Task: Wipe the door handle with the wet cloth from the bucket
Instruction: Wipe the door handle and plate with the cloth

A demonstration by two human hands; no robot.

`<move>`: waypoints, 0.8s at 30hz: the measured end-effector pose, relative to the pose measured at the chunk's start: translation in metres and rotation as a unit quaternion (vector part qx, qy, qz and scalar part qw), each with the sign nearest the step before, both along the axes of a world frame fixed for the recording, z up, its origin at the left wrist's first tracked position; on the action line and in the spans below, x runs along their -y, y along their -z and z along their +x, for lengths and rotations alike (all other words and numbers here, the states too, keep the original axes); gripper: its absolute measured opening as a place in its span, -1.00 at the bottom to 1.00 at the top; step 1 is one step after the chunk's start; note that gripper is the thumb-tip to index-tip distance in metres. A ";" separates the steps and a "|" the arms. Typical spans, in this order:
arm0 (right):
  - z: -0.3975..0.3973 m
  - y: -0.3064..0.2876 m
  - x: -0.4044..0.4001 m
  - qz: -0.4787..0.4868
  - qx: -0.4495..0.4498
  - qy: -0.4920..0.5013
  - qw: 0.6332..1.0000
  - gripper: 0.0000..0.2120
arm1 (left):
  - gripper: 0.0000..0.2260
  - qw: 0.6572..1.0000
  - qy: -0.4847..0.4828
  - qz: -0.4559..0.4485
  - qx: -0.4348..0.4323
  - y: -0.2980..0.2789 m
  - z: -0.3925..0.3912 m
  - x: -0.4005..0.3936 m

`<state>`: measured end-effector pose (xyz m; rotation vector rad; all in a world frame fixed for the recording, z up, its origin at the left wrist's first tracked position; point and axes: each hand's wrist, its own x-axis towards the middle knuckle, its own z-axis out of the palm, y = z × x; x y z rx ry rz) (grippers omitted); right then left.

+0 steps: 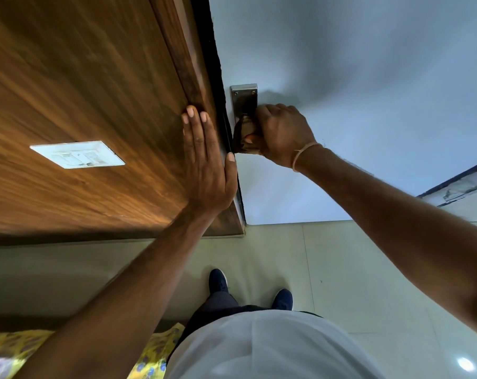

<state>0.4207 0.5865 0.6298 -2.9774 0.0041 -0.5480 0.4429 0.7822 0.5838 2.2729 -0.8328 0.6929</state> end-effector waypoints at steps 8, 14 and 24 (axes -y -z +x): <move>-0.027 -0.011 0.049 0.021 -0.053 -0.007 0.998 -0.72 | -0.34 1.000 0.002 -0.004 -0.007 0.000 -0.003 0.003; -0.010 -0.005 -0.007 0.012 -0.009 0.016 1.000 -0.73 | -0.29 1.000 -0.014 0.012 -0.006 -0.003 -0.008 0.007; -0.048 0.008 0.046 0.226 -0.013 0.054 0.973 -0.74 | -0.26 1.000 -0.014 0.005 -0.026 -0.003 -0.012 0.011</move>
